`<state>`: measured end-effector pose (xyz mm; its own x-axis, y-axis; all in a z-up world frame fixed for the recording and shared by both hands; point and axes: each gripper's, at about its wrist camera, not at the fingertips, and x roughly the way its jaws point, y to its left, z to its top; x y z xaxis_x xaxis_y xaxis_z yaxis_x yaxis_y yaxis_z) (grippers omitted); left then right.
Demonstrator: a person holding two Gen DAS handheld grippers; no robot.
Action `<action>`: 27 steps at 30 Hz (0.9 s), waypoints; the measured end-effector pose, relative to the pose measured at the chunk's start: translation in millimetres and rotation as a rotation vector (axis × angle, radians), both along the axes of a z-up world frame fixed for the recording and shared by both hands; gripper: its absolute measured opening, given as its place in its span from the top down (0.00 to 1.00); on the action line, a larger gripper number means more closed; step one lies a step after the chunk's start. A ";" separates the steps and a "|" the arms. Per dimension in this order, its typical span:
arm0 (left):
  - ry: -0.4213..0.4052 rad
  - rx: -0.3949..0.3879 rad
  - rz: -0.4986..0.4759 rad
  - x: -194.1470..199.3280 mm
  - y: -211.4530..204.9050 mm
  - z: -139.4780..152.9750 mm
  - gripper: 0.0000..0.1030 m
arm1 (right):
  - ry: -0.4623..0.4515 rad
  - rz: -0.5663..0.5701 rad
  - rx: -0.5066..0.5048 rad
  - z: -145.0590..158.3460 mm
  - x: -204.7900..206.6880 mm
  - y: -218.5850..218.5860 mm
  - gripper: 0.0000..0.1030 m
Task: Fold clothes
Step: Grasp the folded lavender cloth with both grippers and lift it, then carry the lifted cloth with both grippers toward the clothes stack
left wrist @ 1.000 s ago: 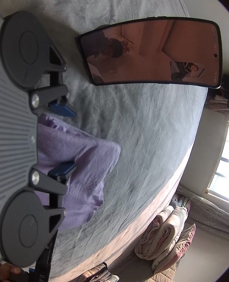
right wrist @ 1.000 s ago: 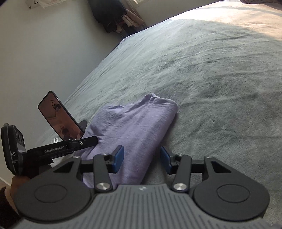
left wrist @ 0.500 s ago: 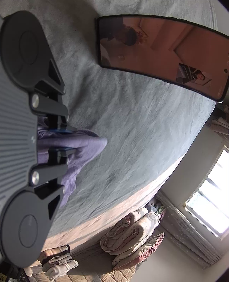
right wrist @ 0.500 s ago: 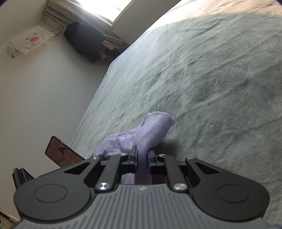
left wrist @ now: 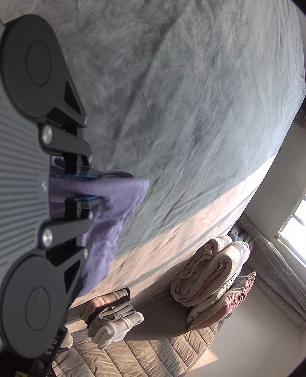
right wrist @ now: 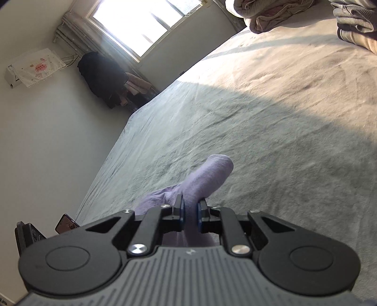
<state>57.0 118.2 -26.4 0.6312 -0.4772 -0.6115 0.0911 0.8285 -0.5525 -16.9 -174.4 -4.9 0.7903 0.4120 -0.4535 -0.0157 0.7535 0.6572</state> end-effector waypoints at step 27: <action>0.080 -0.087 -0.147 43.3 -86.5 -51.5 0.56 | 0.133 -0.105 0.182 -70.6 1.6 -131.9 0.57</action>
